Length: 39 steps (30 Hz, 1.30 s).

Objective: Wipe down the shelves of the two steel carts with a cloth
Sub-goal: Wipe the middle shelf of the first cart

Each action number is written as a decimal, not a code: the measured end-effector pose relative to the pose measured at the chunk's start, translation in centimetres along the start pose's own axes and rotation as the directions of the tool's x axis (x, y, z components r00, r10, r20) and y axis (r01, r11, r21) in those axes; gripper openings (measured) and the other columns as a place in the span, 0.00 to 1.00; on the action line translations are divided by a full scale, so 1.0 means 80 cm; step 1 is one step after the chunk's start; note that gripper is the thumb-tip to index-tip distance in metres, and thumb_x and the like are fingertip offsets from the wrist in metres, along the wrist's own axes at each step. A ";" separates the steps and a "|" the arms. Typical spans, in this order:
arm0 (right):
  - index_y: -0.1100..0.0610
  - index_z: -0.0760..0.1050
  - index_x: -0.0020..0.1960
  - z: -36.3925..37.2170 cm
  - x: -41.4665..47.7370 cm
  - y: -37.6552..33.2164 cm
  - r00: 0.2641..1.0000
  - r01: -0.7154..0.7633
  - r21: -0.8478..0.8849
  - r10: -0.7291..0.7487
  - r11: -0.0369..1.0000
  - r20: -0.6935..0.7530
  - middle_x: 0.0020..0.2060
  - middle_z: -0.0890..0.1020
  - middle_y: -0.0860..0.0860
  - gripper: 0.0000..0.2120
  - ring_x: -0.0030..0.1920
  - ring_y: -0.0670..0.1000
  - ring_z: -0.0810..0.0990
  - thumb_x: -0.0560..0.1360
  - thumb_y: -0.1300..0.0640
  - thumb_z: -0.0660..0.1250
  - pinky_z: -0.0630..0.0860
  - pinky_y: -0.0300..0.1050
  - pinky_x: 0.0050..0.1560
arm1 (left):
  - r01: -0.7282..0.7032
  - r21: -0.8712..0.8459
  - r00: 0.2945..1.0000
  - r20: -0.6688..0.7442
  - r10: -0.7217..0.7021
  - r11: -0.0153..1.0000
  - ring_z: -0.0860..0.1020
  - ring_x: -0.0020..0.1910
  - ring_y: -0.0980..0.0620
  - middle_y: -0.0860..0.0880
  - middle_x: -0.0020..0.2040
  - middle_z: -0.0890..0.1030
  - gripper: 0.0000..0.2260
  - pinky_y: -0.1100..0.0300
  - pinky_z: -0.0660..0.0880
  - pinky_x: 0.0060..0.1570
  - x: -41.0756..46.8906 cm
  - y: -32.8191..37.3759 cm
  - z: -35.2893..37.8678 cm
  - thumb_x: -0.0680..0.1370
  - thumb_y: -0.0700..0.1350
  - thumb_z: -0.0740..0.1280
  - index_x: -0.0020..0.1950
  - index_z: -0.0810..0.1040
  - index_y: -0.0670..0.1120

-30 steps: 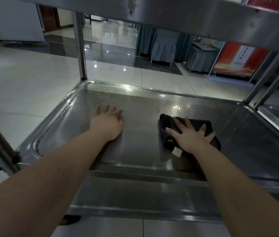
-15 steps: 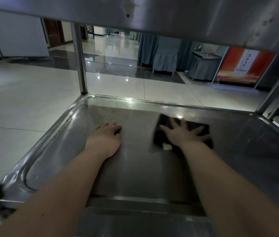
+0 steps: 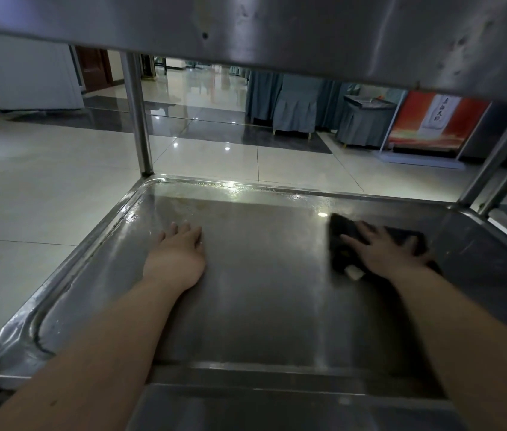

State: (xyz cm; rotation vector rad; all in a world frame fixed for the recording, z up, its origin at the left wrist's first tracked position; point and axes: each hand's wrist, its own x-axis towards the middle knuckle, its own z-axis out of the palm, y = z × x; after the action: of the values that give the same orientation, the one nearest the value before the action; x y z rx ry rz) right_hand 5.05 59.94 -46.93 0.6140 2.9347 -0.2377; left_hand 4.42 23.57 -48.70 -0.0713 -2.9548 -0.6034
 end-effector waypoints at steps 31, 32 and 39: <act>0.31 0.48 0.75 -0.008 0.066 -0.017 0.991 -0.124 0.051 0.127 0.991 -0.044 0.79 0.47 0.42 0.37 0.76 0.68 0.43 0.69 0.21 0.46 0.37 0.69 0.72 | 0.068 -0.005 0.997 0.046 -0.067 0.998 0.46 0.78 0.48 0.47 0.79 0.51 0.23 0.53 0.44 0.75 0.005 0.010 0.000 0.83 0.51 0.46 0.79 0.54 0.47; 0.32 0.47 0.76 -0.008 0.068 -0.016 0.987 -0.157 0.054 0.159 0.986 -0.038 0.79 0.46 0.42 0.37 0.76 0.68 0.42 0.70 0.21 0.46 0.37 0.69 0.71 | 0.067 0.000 0.996 0.050 -0.067 0.998 0.46 0.78 0.48 0.47 0.79 0.51 0.23 0.53 0.45 0.75 0.006 0.010 0.000 0.83 0.51 0.46 0.78 0.54 0.47; 0.32 0.47 0.76 0.023 0.042 -0.189 0.988 0.148 0.009 -0.148 0.989 -0.040 0.79 0.46 0.44 0.35 0.74 0.72 0.40 0.71 0.23 0.46 0.36 0.73 0.68 | 0.069 -0.024 0.996 0.056 -0.068 0.997 0.48 0.78 0.48 0.47 0.79 0.54 0.24 0.51 0.47 0.75 0.005 0.010 -0.001 0.83 0.52 0.47 0.78 0.54 0.45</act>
State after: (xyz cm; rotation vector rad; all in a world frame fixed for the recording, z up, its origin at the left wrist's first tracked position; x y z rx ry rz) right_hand -3.94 47.24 -47.35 0.4062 3.0220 -0.2613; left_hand 4.09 24.25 -48.28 0.0109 -3.0135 -0.6585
